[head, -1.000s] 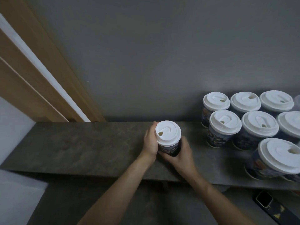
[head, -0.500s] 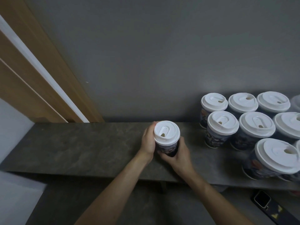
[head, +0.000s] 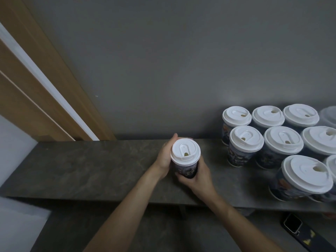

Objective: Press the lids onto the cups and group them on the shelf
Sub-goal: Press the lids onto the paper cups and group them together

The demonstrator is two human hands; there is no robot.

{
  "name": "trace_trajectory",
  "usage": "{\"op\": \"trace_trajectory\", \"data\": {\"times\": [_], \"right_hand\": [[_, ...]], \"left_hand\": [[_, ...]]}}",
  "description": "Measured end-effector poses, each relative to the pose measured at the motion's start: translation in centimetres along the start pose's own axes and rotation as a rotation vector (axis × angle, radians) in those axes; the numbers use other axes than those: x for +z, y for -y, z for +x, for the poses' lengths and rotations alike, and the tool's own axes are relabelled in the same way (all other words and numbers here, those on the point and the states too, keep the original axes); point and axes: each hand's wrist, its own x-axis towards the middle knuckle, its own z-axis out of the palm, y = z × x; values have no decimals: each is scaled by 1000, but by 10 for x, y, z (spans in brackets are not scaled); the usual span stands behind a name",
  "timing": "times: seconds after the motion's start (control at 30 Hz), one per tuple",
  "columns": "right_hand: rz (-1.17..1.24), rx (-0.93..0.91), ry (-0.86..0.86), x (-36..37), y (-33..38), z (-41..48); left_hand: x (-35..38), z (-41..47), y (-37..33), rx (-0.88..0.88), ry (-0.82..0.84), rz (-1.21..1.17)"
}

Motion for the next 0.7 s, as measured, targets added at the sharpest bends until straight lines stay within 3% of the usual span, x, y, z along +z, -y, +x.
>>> {"op": "trace_trajectory", "data": {"times": [0.07, 0.17, 0.27, 0.47, 0.57, 0.7], "right_hand": [[-2, 3, 18, 0, 1, 0], [19, 4, 16, 3, 1, -2], [45, 22, -20, 2, 3, -1], [-4, -12, 1, 1, 0, 1], [4, -7, 19, 3, 0, 0], [59, 27, -15, 3, 2, -3]], "left_hand": [[-2, 1, -3, -47, 25, -18], [4, -2, 5, 12, -180, -43], [11, -9, 12, 98, -270, -36], [2, -4, -6, 63, -30, 62], [6, -8, 1, 55, -156, -16], [13, -19, 16, 178, -317, -35]]}}
